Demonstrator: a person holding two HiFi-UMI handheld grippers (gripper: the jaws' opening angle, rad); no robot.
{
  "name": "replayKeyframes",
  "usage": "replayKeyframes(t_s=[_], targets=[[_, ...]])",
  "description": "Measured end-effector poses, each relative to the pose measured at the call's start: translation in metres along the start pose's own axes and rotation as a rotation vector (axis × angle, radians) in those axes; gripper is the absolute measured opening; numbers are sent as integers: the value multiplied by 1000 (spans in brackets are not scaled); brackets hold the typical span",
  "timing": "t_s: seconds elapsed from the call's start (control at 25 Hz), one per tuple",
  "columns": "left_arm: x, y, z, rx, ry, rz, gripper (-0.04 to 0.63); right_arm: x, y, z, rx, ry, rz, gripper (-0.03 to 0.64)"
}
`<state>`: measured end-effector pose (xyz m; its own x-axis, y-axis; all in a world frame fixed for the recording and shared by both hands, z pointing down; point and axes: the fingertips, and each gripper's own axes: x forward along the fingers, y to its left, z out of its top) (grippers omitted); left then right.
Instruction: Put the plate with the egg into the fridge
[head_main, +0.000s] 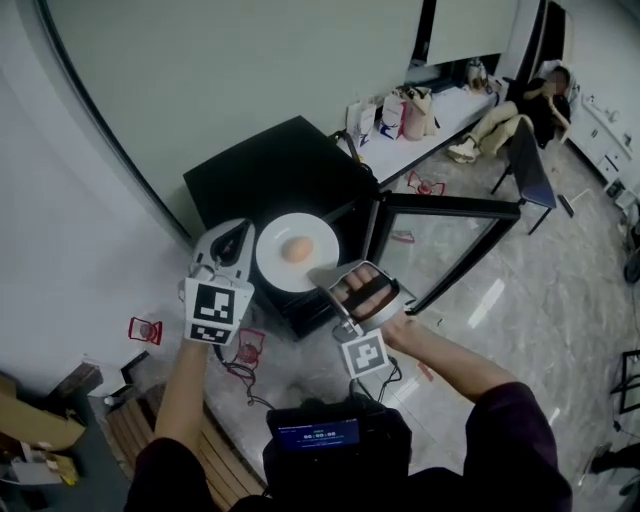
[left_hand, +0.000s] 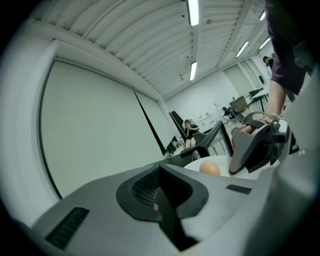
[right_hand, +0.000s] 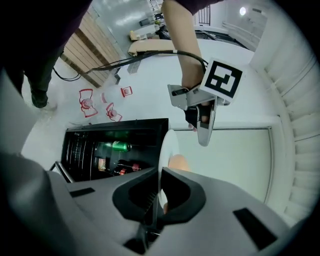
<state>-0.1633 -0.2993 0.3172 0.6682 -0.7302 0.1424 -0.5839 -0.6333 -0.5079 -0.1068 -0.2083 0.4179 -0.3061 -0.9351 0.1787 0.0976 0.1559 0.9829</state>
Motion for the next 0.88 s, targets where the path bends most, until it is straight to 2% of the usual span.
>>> replayKeyframes(t_s=[0.24,0.4,0.6,0.76,0.88], targets=[[-39,-74,-14,-176,17,168,8,-40,36,-23,9,-7,2,20],[-54,-132,-36,-280,45,243,8,-57,66,-34,38,-13,45,20],[-73,-195,-55,-364,56,289,8,-77,104,-36,66,-19,102,20],[-83,-210,-62,-404,96,303,8,-81,113,-31,54,-29,110,20],[-87,-217,-62,-422,75,300,8,-82,113,-24,64,-41,102,20]])
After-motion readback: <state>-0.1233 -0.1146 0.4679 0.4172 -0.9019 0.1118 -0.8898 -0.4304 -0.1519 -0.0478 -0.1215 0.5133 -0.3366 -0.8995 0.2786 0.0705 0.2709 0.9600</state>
